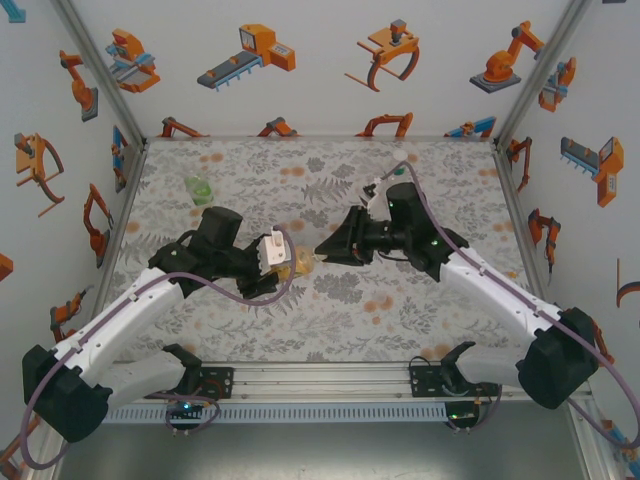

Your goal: Screw on the bottle caps

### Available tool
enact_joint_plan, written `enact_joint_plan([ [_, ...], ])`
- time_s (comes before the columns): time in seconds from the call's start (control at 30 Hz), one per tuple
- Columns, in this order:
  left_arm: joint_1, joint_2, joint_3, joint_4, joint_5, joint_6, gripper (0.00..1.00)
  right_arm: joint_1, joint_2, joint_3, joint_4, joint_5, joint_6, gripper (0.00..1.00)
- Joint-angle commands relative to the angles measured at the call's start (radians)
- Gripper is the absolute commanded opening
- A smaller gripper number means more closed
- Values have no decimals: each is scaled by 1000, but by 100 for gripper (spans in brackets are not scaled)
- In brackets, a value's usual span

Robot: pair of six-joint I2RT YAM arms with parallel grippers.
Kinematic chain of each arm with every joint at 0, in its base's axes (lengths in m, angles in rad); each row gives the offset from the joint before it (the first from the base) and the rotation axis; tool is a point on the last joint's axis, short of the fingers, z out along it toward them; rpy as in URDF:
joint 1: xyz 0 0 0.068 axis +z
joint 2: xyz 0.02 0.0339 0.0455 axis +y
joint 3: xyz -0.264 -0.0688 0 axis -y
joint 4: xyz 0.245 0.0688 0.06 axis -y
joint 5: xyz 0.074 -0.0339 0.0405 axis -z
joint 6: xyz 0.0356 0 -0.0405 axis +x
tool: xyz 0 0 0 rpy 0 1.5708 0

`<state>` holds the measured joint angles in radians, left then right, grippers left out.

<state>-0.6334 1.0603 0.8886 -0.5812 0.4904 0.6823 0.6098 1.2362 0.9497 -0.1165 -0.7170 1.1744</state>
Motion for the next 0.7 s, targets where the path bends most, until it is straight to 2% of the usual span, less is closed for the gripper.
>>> enact_joint_plan([
  [0.0,-7,-9,19,137,71,-15,0,-12,12,41,-58,-55,-68,27],
  [0.17,-8,-18,16,138,72,-9,0,-57,0,115,-120,-80,-190,40],
  [0.3,-7,-20,16,132,81,-4,0,-103,-9,177,-209,-85,-340,46],
  [0.4,-9,-23,18,127,88,-1,0,-133,-22,201,-213,-103,-465,48],
  [0.5,-7,-27,18,124,91,1,0,-138,-43,223,-213,-108,-665,47],
  [0.67,-8,-30,19,116,114,7,0,-139,-102,196,-203,-58,-1051,41],
])
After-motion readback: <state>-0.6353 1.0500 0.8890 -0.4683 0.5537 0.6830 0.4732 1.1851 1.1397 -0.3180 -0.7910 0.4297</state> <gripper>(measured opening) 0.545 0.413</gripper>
